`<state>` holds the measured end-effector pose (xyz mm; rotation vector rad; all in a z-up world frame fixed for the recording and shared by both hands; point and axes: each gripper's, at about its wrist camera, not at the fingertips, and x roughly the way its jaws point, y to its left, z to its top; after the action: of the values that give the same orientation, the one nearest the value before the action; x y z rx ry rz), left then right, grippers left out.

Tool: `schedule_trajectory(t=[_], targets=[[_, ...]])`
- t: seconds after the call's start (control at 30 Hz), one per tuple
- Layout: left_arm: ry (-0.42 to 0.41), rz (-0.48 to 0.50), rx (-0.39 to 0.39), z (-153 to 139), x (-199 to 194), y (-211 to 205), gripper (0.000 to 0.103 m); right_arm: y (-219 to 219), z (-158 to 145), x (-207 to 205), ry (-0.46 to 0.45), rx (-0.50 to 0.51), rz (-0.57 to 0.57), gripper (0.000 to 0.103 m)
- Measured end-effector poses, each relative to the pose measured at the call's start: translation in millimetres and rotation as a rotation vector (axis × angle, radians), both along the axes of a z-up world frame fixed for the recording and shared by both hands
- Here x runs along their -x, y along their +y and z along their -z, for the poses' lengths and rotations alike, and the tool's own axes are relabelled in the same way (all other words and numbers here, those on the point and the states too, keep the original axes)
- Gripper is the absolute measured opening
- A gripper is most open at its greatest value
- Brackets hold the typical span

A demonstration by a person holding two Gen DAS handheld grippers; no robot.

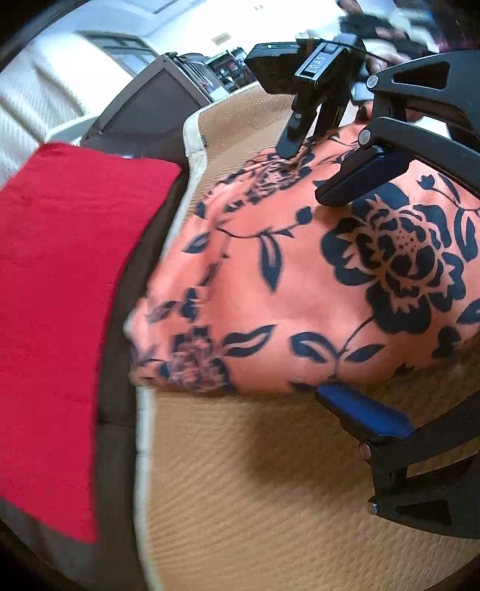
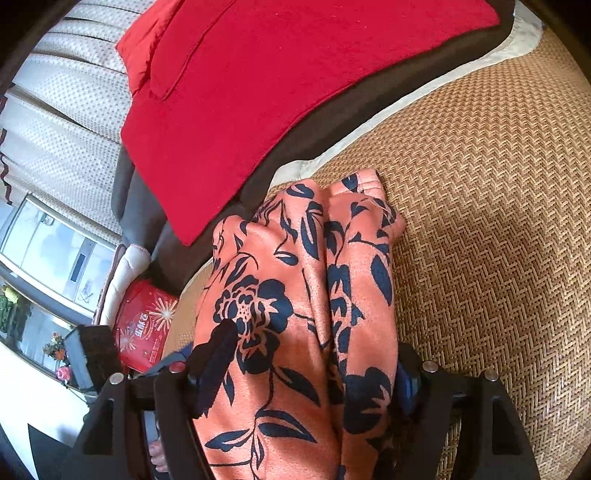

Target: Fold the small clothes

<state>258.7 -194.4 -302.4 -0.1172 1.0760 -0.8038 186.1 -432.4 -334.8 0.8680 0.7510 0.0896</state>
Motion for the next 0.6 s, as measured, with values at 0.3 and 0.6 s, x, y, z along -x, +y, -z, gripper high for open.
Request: schedule_trajectory(t=[0.3, 0.6], targets=[[0.192, -0.014, 0.113, 23.6, -18.9, 13.8, 0.097, -0.8, 0.7, 11.7, -0.016, -0.016, 0.006, 0.078], [0.281, -0.03, 0.195, 33.8, -29.2, 24.5, 0.088, 10.7, -1.0, 10.2, -0.029, 0.01, -0.018, 0.079]])
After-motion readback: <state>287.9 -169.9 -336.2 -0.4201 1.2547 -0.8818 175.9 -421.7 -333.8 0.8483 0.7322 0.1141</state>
